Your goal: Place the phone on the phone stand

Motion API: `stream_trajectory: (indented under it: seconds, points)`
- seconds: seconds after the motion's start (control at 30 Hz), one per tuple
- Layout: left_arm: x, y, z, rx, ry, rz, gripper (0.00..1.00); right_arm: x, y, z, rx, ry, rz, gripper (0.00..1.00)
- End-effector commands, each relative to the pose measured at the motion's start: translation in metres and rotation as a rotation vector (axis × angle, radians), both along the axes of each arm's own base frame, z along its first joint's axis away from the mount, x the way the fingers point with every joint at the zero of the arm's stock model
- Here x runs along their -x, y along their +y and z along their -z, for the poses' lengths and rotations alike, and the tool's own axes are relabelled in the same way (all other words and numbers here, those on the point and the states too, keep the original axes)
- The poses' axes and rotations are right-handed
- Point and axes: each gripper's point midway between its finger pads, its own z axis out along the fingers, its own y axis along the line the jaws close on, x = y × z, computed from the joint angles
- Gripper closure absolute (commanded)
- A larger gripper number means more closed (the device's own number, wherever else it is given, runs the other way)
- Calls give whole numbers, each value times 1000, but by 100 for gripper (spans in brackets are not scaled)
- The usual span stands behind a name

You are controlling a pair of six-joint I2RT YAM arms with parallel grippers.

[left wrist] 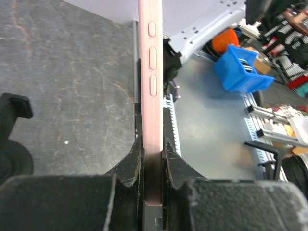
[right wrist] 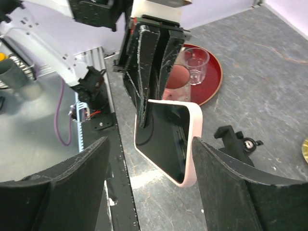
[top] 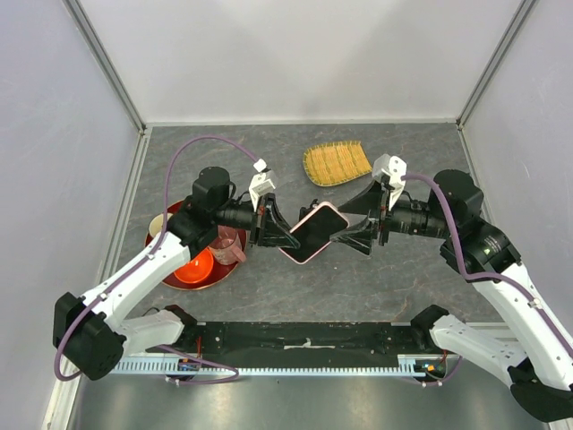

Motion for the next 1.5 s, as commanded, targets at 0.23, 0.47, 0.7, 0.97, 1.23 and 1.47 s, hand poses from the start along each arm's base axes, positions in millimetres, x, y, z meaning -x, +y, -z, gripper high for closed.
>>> stream_trajectory:
  seconds: [0.23, 0.47, 0.7, 0.97, 1.23, 1.47]
  points:
    - [34, 7, -54, 177, -216, 216, 98, 12, 4, 24, 69, 102, -88, 29]
    - [24, 5, -53, 177, -243, 131, 98, -31, -33, 12, 54, 32, 312, 7]
    - [22, 4, -55, 184, -240, 121, 98, 17, 4, 21, -44, 148, -46, 13]
    - [29, 3, -52, 191, -215, 169, 98, 29, 25, -2, -196, 160, -216, 46]
    - [28, 2, -51, 188, -197, 177, 98, 28, 26, -16, -233, 114, -224, 55]
    - [28, 1, -50, 185, -187, 181, 98, 27, 26, -16, -238, 122, -220, 68]
